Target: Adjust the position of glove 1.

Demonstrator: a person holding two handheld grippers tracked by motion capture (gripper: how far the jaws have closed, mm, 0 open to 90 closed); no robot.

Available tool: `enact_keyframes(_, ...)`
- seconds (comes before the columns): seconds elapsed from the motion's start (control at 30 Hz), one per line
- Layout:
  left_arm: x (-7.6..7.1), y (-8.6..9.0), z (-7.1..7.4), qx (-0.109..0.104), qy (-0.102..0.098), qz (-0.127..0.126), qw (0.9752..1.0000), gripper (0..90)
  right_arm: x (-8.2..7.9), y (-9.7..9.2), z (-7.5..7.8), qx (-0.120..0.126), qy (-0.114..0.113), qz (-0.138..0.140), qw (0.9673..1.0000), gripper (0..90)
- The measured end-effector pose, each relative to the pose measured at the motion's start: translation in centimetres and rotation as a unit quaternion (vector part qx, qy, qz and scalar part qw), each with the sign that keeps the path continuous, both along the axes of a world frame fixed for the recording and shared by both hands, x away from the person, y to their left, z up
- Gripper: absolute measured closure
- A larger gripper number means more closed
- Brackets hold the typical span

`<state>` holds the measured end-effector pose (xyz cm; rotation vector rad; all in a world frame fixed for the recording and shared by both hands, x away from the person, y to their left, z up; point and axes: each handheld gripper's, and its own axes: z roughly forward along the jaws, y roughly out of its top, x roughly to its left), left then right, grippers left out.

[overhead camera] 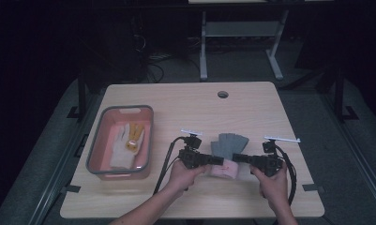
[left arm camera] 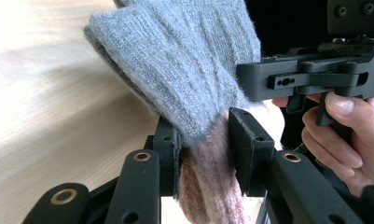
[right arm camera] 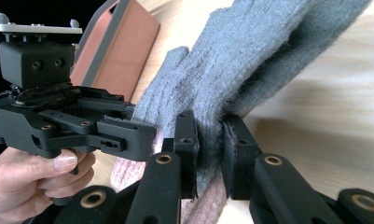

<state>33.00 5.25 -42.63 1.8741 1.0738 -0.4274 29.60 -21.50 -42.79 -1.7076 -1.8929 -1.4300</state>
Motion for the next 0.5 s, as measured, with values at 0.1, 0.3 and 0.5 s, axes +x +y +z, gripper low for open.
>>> enact_keyframes(0.1, 0.0, 0.6, 0.5, 0.0, -0.002, 0.002, 1.0, 65.4, 0.2, 0.4, 0.3, 0.002, -0.006, 0.005, 1.0, 77.6)
enact_keyframes(0.3, 0.2, 1.7, 1.2, -0.004, -0.01, 0.003, 0.9999, 65.5, 0.6, 1.4, 1.2, 0.005, -0.01, 0.015, 0.9998, 77.5)
enact_keyframes(0.5, 0.4, 2.8, 1.7, -0.006, -0.013, 0.008, 0.9999, 65.6, 1.2, 2.3, 1.7, 0.009, -0.011, 0.025, 0.9996, 77.6)
